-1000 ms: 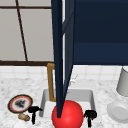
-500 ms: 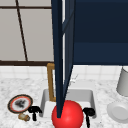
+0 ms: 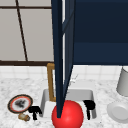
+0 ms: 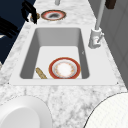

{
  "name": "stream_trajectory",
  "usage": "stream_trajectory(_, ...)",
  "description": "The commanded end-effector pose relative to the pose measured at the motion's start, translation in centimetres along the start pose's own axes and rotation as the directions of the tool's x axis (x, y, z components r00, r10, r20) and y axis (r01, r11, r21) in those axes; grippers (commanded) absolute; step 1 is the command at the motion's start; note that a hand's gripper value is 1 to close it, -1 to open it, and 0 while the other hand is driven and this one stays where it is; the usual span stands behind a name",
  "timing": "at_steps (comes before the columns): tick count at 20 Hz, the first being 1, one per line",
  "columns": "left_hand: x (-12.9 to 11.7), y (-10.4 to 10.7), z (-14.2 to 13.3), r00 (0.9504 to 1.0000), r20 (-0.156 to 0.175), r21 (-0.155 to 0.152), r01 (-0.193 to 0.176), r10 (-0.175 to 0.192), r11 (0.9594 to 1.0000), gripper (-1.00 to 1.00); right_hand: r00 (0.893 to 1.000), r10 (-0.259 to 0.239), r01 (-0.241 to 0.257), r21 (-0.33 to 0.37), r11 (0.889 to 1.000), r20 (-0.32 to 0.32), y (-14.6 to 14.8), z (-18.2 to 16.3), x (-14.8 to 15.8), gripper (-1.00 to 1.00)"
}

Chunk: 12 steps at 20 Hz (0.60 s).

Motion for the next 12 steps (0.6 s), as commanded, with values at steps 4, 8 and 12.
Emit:
stream_trajectory(4, 0.0, 0.0, 0.0, 1.0, -0.001, 0.001, 0.001, -0.001, 1.0, 0.0, 1.0, -0.002, 0.006, -0.195, 0.981, 0.018, -1.7, -3.2, -0.7, -1.0)
stream_trajectory(8, 0.0, 0.0, 0.0, 1.0, -0.001, 0.002, 0.002, -0.002, 1.0, 0.0, 1.0, -0.001, 0.006, -0.288, 0.958, 0.018, -2.7, -5.4, -0.7, -1.0)
stream_trajectory(12, 0.0, 0.0, 0.0, 1.0, -0.002, 0.002, 0.003, -0.003, 1.0, 0.0, 0.999, -0.018, 0.026, -0.374, 0.927, 0.027, -4.2, -7.5, -0.8, -1.0)
